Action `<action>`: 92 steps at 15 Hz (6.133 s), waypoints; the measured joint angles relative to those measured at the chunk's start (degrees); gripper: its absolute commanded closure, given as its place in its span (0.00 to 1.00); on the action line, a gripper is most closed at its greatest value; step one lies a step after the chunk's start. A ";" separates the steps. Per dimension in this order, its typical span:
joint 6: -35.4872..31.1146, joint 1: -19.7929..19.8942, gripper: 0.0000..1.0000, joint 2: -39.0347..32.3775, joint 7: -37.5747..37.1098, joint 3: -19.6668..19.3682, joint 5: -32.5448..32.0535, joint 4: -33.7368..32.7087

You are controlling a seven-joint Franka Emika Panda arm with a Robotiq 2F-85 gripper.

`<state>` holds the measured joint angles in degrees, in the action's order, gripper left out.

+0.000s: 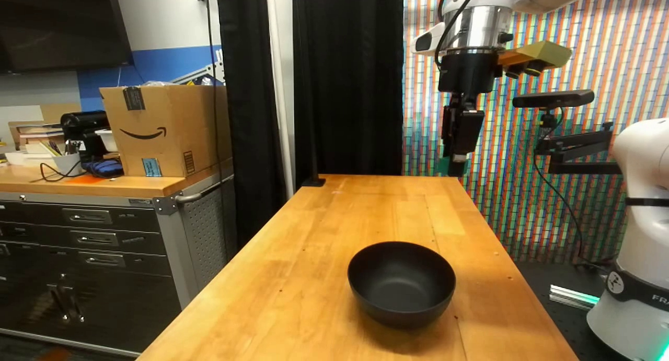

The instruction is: Take the blue block out of the black bowl

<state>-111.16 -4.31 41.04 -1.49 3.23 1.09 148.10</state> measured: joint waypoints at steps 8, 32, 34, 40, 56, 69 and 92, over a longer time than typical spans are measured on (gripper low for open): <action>-0.09 2.55 0.73 3.91 0.00 -0.98 -0.49 3.96; -17.52 5.18 0.73 -14.58 18.07 -16.80 1.54 4.92; -18.01 5.19 0.73 -16.91 18.59 -16.85 1.80 3.87; -19.54 5.19 0.73 -24.22 20.27 -16.82 3.30 0.41; -23.67 6.79 0.73 -37.13 24.03 -15.46 7.63 -4.51; -23.68 8.27 0.23 -39.32 24.03 -14.46 7.67 -6.17; -23.68 8.78 0.22 -40.62 24.04 -14.01 7.70 -7.15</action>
<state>-134.84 4.46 0.42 22.55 -10.78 8.79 140.95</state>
